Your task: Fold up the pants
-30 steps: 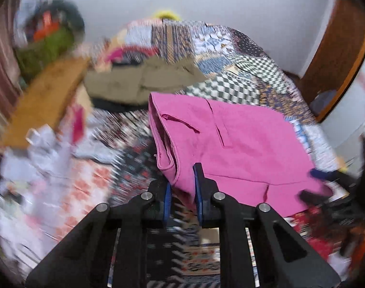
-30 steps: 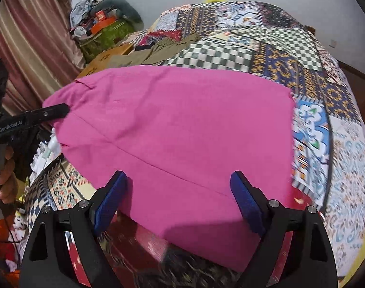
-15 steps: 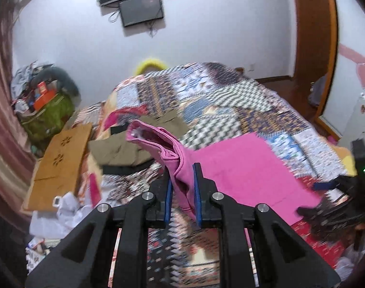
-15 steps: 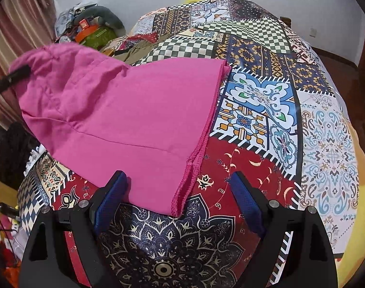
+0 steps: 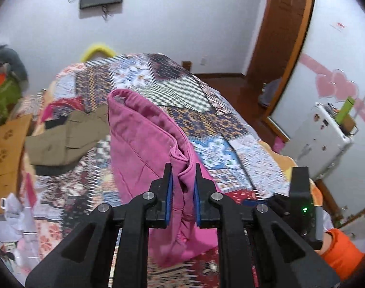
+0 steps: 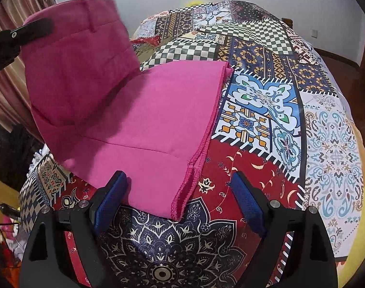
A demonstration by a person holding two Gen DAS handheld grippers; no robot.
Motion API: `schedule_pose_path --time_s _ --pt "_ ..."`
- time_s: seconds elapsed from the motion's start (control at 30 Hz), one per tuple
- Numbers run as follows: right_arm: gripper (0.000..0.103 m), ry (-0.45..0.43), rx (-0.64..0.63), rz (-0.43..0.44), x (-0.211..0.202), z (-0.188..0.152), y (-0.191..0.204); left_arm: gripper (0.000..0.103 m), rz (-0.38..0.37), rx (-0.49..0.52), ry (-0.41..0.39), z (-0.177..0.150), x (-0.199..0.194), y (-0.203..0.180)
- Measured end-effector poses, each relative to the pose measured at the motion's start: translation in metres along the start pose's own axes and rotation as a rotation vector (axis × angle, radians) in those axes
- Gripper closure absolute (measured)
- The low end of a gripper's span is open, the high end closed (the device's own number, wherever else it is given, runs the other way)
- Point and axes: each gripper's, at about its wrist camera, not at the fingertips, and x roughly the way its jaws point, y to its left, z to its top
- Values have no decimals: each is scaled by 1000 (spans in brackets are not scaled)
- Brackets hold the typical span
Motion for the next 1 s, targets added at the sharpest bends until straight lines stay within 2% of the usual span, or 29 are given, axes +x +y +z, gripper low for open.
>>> schedule_pose_path --time_s 0.1,0.17,0.43,0.57,0.7,0.77,0.83,1.0 --pt "16 -3 1 4 1 1 -1 89 -33 -3 31 -1 13 -9" --pt "16 -4 1 6 1 1 -1 90 -28 0 43 -3 20 -14" --pt "16 -8 2 12 1 1 -2 89 -78 22 161 -15 52 -34" --pt "16 -9 6 14 1 2 -3 88 -99 18 200 -18 56 -34" --pt "16 -13 10 15 1 1 -4 76 -105 24 188 -15 52 -31" --pt "16 -14 12 13 1 1 -3 63 -130 17 164 -11 45 -27" --pt "16 -16 15 14 1 1 -4 47 -103 23 124 -7 36 -23" --pt "16 -17 17 12 1 2 -5 41 6 39 89 5 35 -3"
